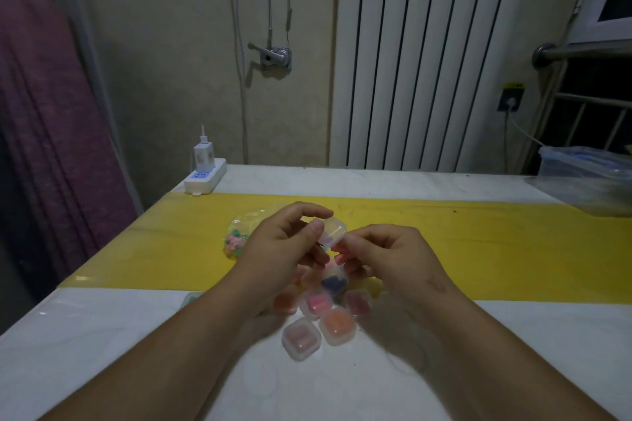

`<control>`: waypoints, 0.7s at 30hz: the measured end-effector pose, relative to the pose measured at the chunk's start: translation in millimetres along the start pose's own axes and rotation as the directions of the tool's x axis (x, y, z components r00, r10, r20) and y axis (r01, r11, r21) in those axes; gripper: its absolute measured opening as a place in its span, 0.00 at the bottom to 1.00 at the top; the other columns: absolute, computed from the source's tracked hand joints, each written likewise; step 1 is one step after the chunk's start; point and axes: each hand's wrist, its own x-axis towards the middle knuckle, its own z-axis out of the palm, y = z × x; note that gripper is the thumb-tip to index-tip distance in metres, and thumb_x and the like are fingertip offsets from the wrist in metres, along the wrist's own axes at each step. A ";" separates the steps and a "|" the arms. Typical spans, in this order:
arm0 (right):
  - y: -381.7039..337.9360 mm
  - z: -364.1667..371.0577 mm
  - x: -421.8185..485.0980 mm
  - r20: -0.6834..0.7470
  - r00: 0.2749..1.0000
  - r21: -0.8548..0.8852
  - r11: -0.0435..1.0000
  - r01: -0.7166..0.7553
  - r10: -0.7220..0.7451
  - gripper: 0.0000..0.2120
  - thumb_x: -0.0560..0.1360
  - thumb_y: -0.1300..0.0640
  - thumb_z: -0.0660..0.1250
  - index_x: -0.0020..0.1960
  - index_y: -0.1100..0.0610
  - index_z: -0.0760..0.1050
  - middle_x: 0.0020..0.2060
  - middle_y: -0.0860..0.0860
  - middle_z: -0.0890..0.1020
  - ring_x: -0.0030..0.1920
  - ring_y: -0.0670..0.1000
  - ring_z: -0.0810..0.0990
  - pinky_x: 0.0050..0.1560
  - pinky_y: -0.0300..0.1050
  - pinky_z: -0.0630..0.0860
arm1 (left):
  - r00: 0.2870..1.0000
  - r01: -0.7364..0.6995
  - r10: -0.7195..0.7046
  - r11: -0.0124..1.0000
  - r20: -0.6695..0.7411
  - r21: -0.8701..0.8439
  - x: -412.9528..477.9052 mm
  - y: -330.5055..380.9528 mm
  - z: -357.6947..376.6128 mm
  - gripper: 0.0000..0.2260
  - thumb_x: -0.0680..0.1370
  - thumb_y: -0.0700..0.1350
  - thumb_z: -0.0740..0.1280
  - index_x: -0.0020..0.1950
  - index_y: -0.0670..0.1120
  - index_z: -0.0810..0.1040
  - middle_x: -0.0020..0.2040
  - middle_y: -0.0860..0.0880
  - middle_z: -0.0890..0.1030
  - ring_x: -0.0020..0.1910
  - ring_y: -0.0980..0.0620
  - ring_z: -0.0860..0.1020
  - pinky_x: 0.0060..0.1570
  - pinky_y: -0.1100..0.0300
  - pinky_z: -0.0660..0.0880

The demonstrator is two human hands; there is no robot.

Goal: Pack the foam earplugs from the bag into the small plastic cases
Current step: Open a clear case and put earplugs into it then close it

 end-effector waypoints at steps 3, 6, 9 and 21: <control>2.0 0.2 1.2 -0.009 1.000 -0.061 0.998 0.017 -0.017 0.07 0.75 0.62 0.70 0.43 0.65 0.84 0.32 0.55 0.82 0.33 0.50 0.77 0.36 0.42 0.76 | 1.000 -0.023 0.023 0.996 0.004 0.086 -0.8 -2.2 0.9 0.10 0.80 0.38 0.64 0.52 0.51 0.80 0.36 0.47 0.80 0.35 0.51 0.80 0.40 0.49 0.77; 3.6 -0.8 2.4 -0.008 1.000 -0.080 0.997 0.017 -0.018 0.07 0.76 0.61 0.70 0.43 0.64 0.84 0.31 0.54 0.82 0.33 0.49 0.77 0.36 0.42 0.76 | 0.992 -0.125 0.125 0.971 0.013 0.206 -0.8 -4.5 -0.2 0.11 0.79 0.38 0.67 0.51 0.55 0.81 0.43 0.52 0.83 0.43 0.54 0.81 0.47 0.56 0.78; 3.5 -0.8 2.4 -0.009 0.999 -0.096 0.995 0.033 -0.034 0.07 0.76 0.60 0.70 0.43 0.64 0.84 0.31 0.53 0.82 0.32 0.48 0.77 0.34 0.38 0.76 | 0.986 -0.158 0.167 0.948 -0.009 0.275 0.3 -4.3 -2.2 0.11 0.76 0.37 0.70 0.51 0.53 0.82 0.47 0.56 0.83 0.47 0.55 0.81 0.49 0.63 0.78; 2.2 0.0 -0.2 -0.035 0.999 -0.016 1.000 0.017 -0.018 0.07 0.76 0.65 0.68 0.43 0.68 0.81 0.34 0.59 0.80 0.34 0.52 0.76 0.34 0.41 0.74 | 0.998 -0.064 0.063 0.982 0.015 0.177 -5.4 0.8 3.2 0.19 0.68 0.30 0.75 0.54 0.48 0.82 0.49 0.49 0.84 0.47 0.54 0.82 0.46 0.68 0.78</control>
